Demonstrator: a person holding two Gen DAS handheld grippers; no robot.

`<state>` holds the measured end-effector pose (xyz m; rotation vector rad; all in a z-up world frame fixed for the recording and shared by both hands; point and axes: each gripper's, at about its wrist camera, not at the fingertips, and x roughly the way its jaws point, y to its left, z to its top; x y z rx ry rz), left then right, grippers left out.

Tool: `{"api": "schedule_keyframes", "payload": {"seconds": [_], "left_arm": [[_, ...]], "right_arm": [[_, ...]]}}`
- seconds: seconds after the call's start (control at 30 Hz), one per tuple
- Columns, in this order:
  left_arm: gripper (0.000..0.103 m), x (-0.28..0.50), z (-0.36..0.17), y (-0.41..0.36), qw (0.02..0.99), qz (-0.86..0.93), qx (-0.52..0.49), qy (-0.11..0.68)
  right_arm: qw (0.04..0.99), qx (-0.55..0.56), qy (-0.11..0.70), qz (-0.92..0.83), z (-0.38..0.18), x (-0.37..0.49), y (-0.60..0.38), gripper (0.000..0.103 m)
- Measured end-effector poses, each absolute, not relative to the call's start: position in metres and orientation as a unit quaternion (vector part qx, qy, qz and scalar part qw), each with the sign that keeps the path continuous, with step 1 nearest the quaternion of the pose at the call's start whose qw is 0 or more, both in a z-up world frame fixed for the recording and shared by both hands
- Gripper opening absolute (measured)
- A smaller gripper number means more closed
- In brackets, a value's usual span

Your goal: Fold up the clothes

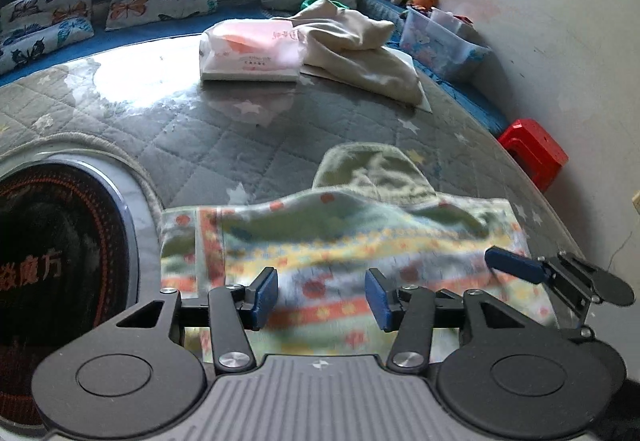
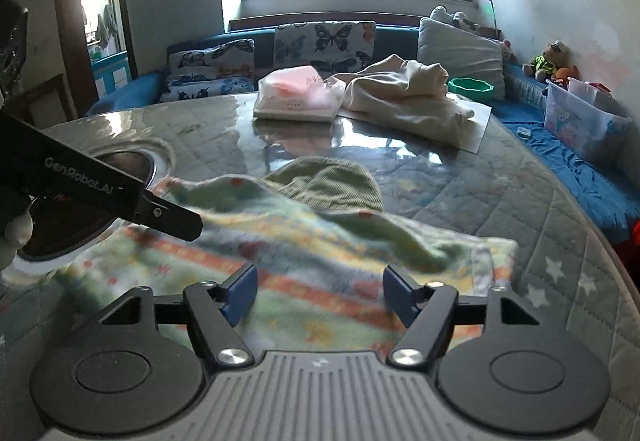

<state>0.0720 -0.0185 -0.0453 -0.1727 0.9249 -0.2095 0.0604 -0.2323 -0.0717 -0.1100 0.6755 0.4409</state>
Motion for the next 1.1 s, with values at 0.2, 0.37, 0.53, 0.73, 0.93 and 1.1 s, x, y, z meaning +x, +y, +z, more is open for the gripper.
{"api": "schedule_keyframes", "payload": {"seconds": [0.2,0.37,0.53,0.73,0.93,1.1], "left_arm": [[0.056,0.046,-0.047,-0.019,0.890,-0.114,-0.054,0.439],[0.057,0.025,-0.052,-0.019,0.895,-0.118,-0.028,0.430],[0.061,0.006,-0.053,-0.018,0.903,-0.117,-0.005,0.414],[0.062,-0.004,-0.055,-0.011,0.905,-0.112,-0.012,0.410],[0.062,-0.010,-0.057,-0.003,0.906,-0.103,-0.026,0.409],[0.067,-0.012,-0.060,0.000,0.905,-0.094,-0.028,0.415]], "right_arm": [[0.918,-0.056,0.330,0.212,-0.074,0.038,-0.231,0.077],[0.922,-0.053,0.327,0.202,-0.076,0.024,-0.234,0.079],[0.926,-0.043,0.325,0.186,-0.077,0.009,-0.244,0.083],[0.929,-0.031,0.328,0.167,-0.082,-0.005,-0.259,0.083],[0.930,-0.027,0.328,0.167,-0.082,-0.014,-0.264,0.091],[0.932,-0.020,0.322,0.164,-0.079,-0.016,-0.267,0.103]]}}
